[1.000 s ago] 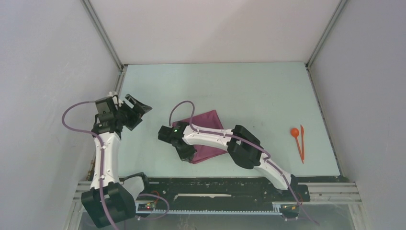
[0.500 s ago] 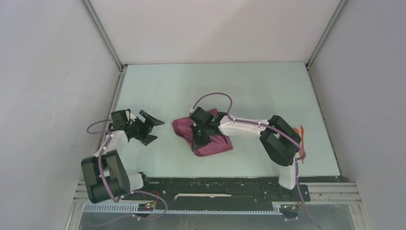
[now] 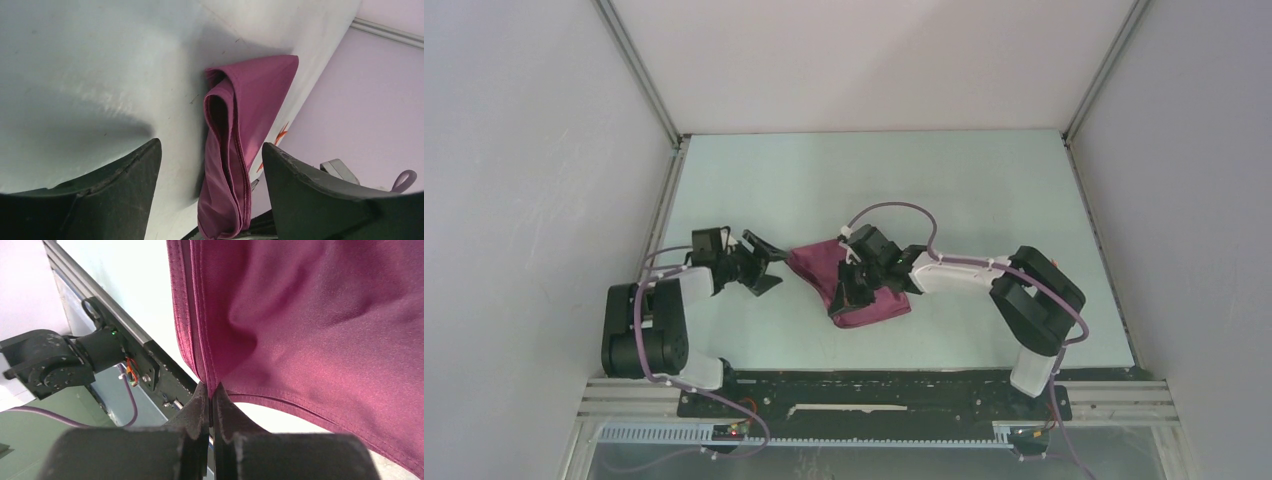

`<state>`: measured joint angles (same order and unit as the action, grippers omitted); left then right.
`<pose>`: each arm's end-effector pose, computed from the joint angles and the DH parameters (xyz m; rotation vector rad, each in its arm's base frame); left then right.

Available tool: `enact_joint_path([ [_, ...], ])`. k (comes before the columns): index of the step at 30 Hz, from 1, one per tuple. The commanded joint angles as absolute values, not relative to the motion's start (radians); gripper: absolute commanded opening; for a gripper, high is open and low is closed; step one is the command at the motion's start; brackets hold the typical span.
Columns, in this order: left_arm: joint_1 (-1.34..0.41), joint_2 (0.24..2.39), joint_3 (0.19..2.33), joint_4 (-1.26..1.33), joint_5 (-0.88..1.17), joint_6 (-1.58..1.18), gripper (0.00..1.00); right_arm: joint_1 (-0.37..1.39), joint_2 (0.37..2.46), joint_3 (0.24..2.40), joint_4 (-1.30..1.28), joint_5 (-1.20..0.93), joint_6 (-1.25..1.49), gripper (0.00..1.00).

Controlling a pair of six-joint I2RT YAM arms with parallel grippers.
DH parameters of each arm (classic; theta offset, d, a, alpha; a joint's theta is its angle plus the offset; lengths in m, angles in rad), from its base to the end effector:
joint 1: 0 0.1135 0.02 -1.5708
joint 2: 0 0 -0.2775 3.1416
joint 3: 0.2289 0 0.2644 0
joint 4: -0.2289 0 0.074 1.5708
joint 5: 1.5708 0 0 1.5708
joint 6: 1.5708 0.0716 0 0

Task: Fold the napkin into a case and place the utensils inside
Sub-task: Pick up the lower triangle-folded napkin from the center of the board.

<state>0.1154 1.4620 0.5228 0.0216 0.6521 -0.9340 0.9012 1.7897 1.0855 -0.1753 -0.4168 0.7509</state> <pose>0.2731 -0.0121 0.1130 -1.0311 2.3682 -1.1419 0.2282 0.3350 0.1559 -0.4154 2.7272 1.1226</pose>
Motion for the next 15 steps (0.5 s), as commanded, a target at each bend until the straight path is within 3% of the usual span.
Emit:
enact_joint_path([
  [1,0.082,1.486,0.536,0.149,0.58,-1.004,0.77,0.867,1.717,1.054,-0.075,-0.463,0.764,0.0],
  [15,0.009,1.517,0.634,0.128,0.507,-1.005,0.43,0.825,1.667,0.926,0.029,-0.504,0.769,0.0],
])
